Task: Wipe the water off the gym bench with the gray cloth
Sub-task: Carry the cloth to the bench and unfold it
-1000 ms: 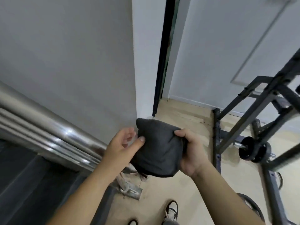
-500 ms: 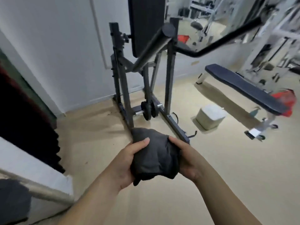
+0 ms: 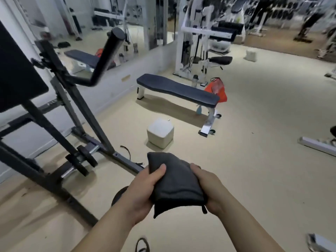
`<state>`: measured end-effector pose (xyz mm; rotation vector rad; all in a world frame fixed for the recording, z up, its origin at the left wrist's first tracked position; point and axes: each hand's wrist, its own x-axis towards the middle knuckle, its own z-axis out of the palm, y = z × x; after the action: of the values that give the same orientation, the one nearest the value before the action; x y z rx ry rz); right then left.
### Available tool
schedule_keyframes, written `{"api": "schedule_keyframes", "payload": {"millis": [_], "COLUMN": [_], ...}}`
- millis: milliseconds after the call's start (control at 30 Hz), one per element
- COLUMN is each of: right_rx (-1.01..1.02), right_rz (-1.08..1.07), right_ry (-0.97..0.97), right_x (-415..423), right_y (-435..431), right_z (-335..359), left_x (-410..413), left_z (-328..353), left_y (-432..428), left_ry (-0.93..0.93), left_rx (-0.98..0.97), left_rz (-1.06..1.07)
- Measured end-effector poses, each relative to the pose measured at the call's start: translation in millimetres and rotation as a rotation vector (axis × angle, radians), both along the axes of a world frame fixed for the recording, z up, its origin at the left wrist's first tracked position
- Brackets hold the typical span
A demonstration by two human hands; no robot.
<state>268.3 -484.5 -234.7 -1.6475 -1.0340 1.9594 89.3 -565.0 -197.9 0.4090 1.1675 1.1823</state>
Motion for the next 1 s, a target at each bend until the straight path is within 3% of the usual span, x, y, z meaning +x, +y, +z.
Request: {"api": "schedule_keyframes", "payload": {"millis": [133,300,467,633,833,1000], "right_rx": [0.157,0.245,0.274,0.397,0.409,0.423], "right_rz": [-0.059,-0.087,-0.020,-0.168,0.017,0.135], "right_ry": [-0.140,-0.141,0.004,-0.109,-0.144,-0.101], "right_x": [4.3,-10.2,-25.4,-11.8,9.4,8.3], "right_y": [89.1,195.1,304.5,399.7,536.9,658.5], "right_z": [-3.6,2.7,12.7,18.8,-1.4,-24.5], "left_x": [-14.3,-24.6,-7.4,10.8,34.7,31.3], "left_z": [-7.0,-18.8,-21.0,-29.2,-56.8,-68.2], "left_y": [94.3,219.1,357.6,480.4,613.6,703.1], "left_ry": [0.053,0.110,0.038,-0.090,-0.183,-0.120], "left_rx": [0.012,-0.013,-0.035,-0.091,-0.180,-0.217], "left_rz": [-0.038,-0.108,-0.186,-0.249,-0.182,-0.036]}}
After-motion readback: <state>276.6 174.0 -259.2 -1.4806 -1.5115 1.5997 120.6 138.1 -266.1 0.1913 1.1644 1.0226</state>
